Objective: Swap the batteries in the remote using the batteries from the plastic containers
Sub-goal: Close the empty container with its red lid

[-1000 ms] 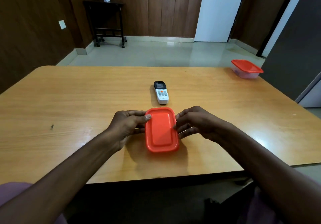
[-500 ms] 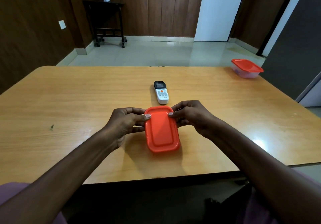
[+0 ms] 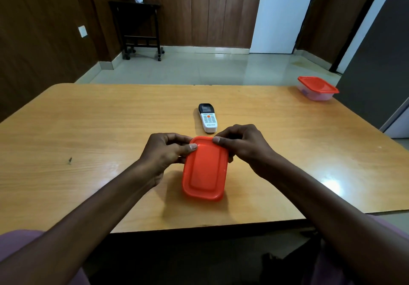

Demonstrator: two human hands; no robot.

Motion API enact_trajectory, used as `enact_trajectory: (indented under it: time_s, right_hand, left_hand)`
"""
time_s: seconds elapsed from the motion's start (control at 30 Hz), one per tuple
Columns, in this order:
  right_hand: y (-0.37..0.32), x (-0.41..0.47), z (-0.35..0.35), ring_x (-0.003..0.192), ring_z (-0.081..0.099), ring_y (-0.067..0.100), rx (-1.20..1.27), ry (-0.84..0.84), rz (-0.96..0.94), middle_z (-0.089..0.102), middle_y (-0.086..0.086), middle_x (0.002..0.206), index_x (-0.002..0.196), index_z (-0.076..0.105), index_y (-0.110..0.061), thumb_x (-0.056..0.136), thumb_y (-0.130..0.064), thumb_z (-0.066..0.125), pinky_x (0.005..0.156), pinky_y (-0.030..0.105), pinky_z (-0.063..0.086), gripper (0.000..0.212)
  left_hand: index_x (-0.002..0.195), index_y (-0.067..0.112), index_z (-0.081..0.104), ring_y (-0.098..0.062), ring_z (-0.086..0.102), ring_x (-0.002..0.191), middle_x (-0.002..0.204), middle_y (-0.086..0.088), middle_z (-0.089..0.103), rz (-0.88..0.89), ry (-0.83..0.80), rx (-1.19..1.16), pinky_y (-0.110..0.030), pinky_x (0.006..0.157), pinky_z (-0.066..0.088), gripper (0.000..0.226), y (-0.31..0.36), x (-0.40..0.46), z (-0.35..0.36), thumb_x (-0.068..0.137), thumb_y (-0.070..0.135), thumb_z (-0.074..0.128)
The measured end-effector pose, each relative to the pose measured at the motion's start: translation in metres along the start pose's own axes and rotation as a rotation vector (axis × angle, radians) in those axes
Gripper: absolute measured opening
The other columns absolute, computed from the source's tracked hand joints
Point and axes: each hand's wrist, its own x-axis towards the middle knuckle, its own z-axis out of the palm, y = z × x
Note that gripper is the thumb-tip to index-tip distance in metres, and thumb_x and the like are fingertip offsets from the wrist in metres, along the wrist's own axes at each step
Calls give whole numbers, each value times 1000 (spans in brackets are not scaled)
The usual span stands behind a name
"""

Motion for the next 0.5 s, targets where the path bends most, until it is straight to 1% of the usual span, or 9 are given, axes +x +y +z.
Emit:
enact_trajectory:
  time_s: [0.1,0.17,0.2,0.23,0.3,0.33,0.4,0.43,0.5]
  right_hand:
    - [0,5,5,50,60,23,-2,101,19,67,3,63,83,77,-5,86,-18,78,52,33,51,13]
    - [3,7,6,49,64,21,21,154,78,69,7,68,85,75,-6,90,-20,75,54,33,54,15]
    - [6,7,5,51,66,21,40,182,112,70,9,74,88,74,-5,92,-20,72,56,34,57,16]
    - [8,8,3,54,68,21,61,202,144,69,11,81,92,72,-4,94,-20,70,58,36,60,16]
    - [11,9,0,62,69,25,117,196,204,66,15,92,101,66,-1,97,-17,65,61,38,63,17]
    - [11,10,-1,64,69,26,138,171,234,63,16,94,103,64,0,98,-16,63,62,39,63,16]
    - [10,10,-3,64,69,26,127,105,291,62,16,90,107,62,-3,99,-15,60,65,44,64,15]
    - [10,9,-4,66,68,25,93,81,304,63,16,88,108,62,-5,98,-15,60,66,46,64,14]
    - [7,6,-5,75,68,25,2,85,275,66,12,92,106,64,-10,94,-19,63,62,43,64,15]
  left_hand:
    - [94,11,78,-13,69,71,80,-2,75,50,54,12,-24,58,57,16,-3,2,3,79,11,82]
    - [99,14,76,-12,71,70,81,-3,75,32,59,31,-25,56,56,25,-6,3,0,76,18,85]
    - [102,13,75,-14,72,71,82,-5,75,-5,57,34,-29,58,58,31,-8,3,-1,74,19,86]
    - [104,12,73,-18,73,72,84,-8,75,-46,59,33,-32,60,61,34,-11,2,-2,73,17,87]
    - [105,7,71,-25,74,75,90,-16,75,-125,75,-23,-34,63,63,37,-15,0,-5,72,9,87]
    - [106,3,70,-28,75,77,93,-19,76,-159,82,-90,-34,64,64,38,-16,-1,-6,72,4,86]
    - [104,-1,70,-32,76,81,97,-23,75,-191,114,-212,-37,68,64,38,-17,-1,-8,69,-5,84]
    - [101,-2,71,-33,76,82,97,-23,75,-191,139,-232,-38,68,64,37,-17,1,-9,67,-7,84]
    - [96,-1,73,-33,76,80,93,-20,75,-171,168,-206,-37,66,62,34,-12,4,-9,65,-10,84]
